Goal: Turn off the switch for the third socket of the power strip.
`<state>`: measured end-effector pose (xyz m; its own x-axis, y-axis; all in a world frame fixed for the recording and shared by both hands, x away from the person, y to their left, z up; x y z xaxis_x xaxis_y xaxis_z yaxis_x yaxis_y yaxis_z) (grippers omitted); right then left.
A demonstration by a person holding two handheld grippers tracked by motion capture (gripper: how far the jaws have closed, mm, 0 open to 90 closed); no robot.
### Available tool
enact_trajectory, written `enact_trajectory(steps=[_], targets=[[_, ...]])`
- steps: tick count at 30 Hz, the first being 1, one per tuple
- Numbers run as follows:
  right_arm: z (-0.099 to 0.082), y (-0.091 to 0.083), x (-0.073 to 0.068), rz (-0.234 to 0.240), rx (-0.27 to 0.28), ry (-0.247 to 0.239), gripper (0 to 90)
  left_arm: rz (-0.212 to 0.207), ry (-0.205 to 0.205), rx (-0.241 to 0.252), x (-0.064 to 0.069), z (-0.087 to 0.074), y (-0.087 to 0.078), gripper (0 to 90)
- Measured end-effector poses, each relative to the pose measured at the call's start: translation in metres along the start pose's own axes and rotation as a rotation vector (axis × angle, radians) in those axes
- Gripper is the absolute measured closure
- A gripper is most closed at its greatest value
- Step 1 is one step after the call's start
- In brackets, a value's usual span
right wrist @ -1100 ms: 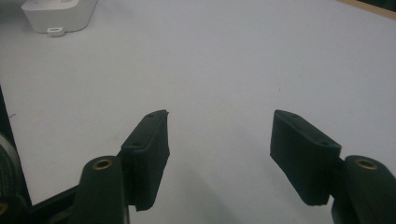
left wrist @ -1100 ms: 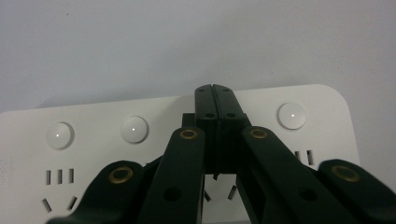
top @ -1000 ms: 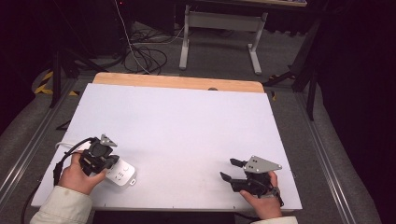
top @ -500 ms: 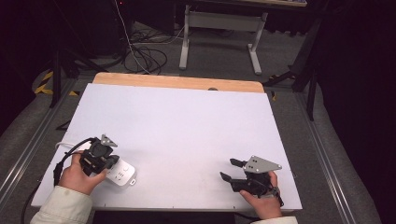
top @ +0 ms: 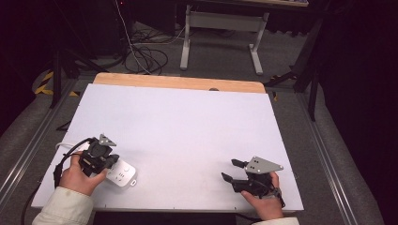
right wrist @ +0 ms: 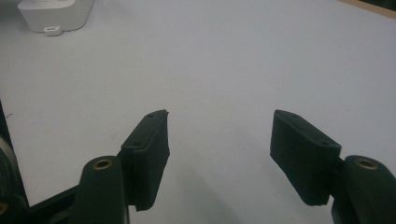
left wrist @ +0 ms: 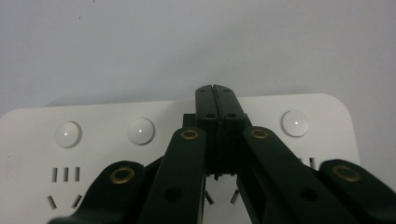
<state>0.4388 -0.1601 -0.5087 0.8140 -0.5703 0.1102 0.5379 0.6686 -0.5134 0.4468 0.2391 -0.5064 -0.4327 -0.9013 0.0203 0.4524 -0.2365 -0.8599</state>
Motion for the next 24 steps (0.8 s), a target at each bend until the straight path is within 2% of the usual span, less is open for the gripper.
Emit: enact_trajectory(steps=[2, 5, 18, 24], targets=[[0.0, 0.0, 0.0, 0.001, -0.001, 0.0, 37.2, -0.007, 0.002, 0.02, 0.001, 0.002, -0.003, 89.8], [0.0, 0.0, 0.0, 0.001, -0.001, 0.0, 37.2, 0.006, 0.006, 0.048, 0.002, 0.005, -0.011, 89.9], [0.0, 0.0, 0.0, 0.003, -0.001, -0.001, 37.3, 0.011, 0.034, 0.131, 0.006, 0.012, -0.031, 89.0], [0.0, 0.0, 0.0, 0.003, -0.002, -0.001, 37.4, 0.009, 0.06, 0.15, 0.011, 0.015, -0.039, 87.8]])
Point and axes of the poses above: each handheld gripper's, and its own axes: y roughly forward along the jaws, z roughly out of its top, x roughly to its right, the point moved 8 cm from there along y, roughly forward along the jaws, and after that the axes turned 5 degrees about -y, right-handed, at the moved point
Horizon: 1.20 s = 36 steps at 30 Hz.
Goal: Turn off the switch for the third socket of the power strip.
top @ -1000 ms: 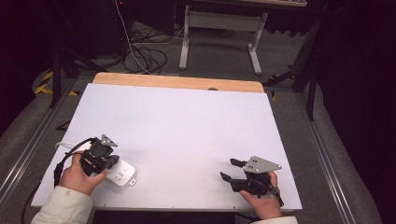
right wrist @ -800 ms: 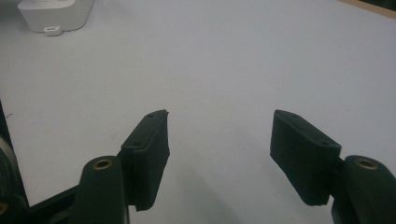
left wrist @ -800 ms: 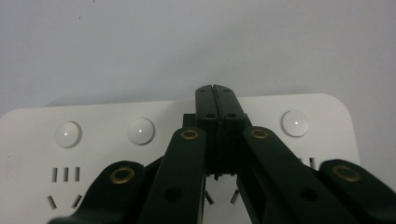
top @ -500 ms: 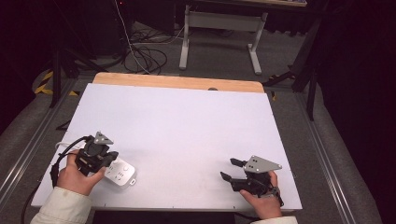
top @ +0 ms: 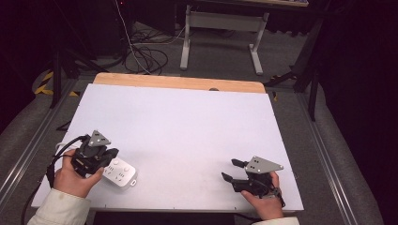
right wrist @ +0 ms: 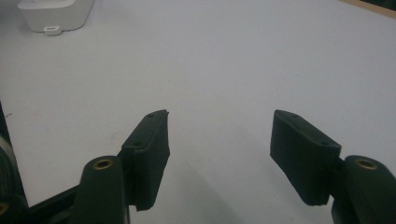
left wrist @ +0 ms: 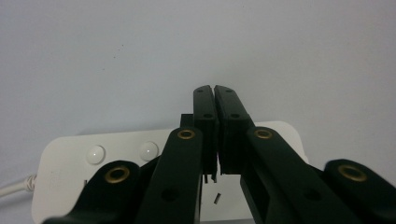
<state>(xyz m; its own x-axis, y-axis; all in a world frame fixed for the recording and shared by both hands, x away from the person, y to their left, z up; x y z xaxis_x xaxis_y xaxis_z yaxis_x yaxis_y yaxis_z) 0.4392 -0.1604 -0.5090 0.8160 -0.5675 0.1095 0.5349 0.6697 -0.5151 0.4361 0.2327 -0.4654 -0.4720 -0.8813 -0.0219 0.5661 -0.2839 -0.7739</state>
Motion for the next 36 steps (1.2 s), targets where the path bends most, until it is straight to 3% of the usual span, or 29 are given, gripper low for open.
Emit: enact_trajectory(steps=[5, 10, 14, 19, 26, 33, 36], targets=[[0.0, 0.0, 0.0, -0.001, 0.0, 0.0, 37.4, -0.003, 0.003, 0.015, 0.001, 0.002, -0.003, 84.3], [0.0, 0.001, 0.0, 0.0, 0.0, 0.002, 37.4, -0.047, 0.012, 0.08, 0.004, 0.006, -0.01, 60.1], [0.0, 0.0, 0.0, 0.002, 0.002, 0.002, 37.4, -0.066, 0.04, 0.18, 0.004, 0.011, -0.016, 42.4], [0.0, 0.0, 0.0, 0.002, 0.002, 0.002, 37.5, -0.103, 0.034, 0.262, 0.0, 0.01, -0.021, 30.4], [0.0, 0.0, 0.0, 0.001, 0.003, 0.003, 37.4, -0.101, 0.06, 0.393, -0.005, 0.002, -0.028, 21.5], [0.0, -0.001, 0.0, -0.001, 0.007, 0.002, 37.4, -0.127, 0.043, 0.454, -0.013, -0.01, -0.029, 19.0], [0.0, -0.001, 0.0, 0.0, 0.007, 0.002, 37.4, -0.155, 0.028, 0.457, -0.016, -0.015, -0.028, 19.0]])
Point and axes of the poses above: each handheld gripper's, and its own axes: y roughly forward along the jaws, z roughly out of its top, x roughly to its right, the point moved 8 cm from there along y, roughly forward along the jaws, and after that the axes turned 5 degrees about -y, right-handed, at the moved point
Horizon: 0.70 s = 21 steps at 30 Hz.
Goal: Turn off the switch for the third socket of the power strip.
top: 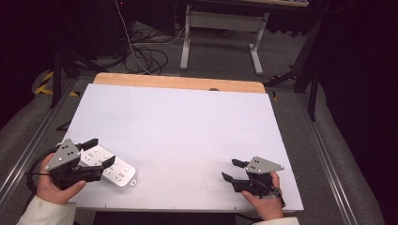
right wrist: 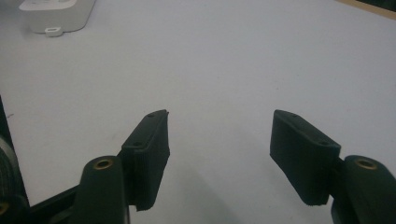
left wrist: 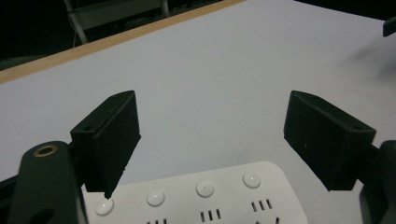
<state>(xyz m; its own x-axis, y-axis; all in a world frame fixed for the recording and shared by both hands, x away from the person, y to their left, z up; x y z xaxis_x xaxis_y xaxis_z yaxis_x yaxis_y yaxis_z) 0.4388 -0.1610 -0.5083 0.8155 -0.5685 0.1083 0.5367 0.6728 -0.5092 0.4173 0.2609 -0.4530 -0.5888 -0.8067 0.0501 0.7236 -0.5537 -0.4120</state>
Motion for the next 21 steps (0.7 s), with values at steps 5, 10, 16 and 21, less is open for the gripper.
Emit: enact_trajectory(steps=[5, 10, 16, 21], targets=[[0.0, 0.0, 0.0, 0.0, 0.002, 0.0, 37.4, -0.02, -0.039, 0.004, -0.006, -0.009, -0.003, 17.4], [0.0, 0.0, 0.0, 0.0, 0.002, -0.001, 37.4, -0.021, -0.073, 0.007, -0.013, -0.019, -0.006, 17.3], [0.0, -0.001, 0.0, -0.001, 0.002, 0.0, 37.5, -0.011, -0.03, -0.015, -0.017, -0.031, -0.009, 17.4], [0.0, 0.0, -0.001, 0.0, 0.001, -0.001, 37.4, -0.002, -0.026, -0.039, -0.022, -0.04, -0.008, 17.2]])
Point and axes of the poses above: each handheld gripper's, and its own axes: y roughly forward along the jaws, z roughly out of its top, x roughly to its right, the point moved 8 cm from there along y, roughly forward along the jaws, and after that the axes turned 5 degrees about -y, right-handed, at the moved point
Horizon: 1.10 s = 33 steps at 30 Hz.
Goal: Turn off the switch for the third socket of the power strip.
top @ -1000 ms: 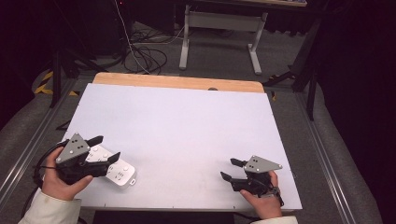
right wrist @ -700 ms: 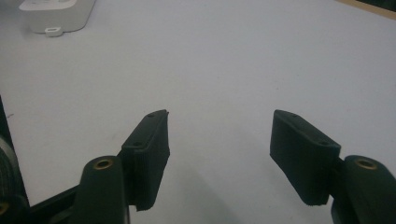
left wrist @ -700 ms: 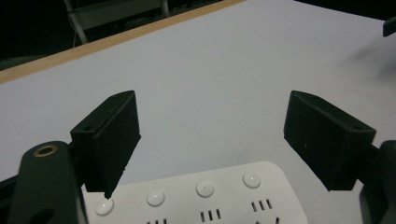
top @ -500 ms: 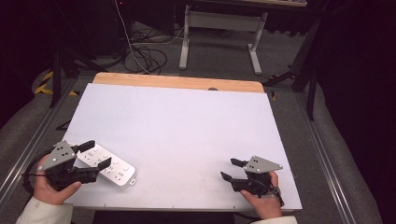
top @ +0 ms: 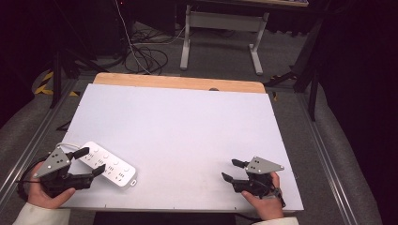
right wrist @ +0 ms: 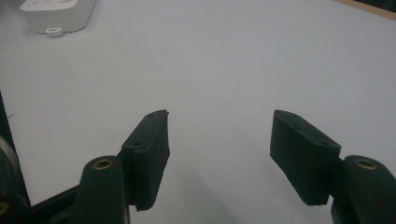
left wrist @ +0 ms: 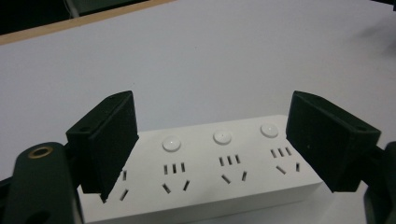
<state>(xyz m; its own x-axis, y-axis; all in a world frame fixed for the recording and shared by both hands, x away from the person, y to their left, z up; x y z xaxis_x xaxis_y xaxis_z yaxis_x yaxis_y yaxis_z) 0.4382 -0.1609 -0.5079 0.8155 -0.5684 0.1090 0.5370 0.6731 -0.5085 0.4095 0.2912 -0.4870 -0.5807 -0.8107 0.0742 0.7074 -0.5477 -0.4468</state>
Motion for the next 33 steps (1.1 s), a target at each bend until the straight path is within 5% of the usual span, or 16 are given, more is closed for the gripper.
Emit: enact_trajectory(steps=[14, 22, 33], targets=[[-0.001, 0.0, 0.001, -0.001, -0.001, 0.004, 37.4, -0.022, -0.071, -0.045, -0.006, -0.029, 0.008, 17.1], [0.0, 0.001, 0.0, 0.005, -0.002, 0.002, 37.4, 0.014, -0.045, -0.016, -0.003, -0.021, 0.011, 17.1], [-0.001, 0.002, 0.001, 0.005, -0.005, 0.005, 37.4, -0.005, -0.079, -0.007, 0.001, -0.018, 0.007, 18.0]])
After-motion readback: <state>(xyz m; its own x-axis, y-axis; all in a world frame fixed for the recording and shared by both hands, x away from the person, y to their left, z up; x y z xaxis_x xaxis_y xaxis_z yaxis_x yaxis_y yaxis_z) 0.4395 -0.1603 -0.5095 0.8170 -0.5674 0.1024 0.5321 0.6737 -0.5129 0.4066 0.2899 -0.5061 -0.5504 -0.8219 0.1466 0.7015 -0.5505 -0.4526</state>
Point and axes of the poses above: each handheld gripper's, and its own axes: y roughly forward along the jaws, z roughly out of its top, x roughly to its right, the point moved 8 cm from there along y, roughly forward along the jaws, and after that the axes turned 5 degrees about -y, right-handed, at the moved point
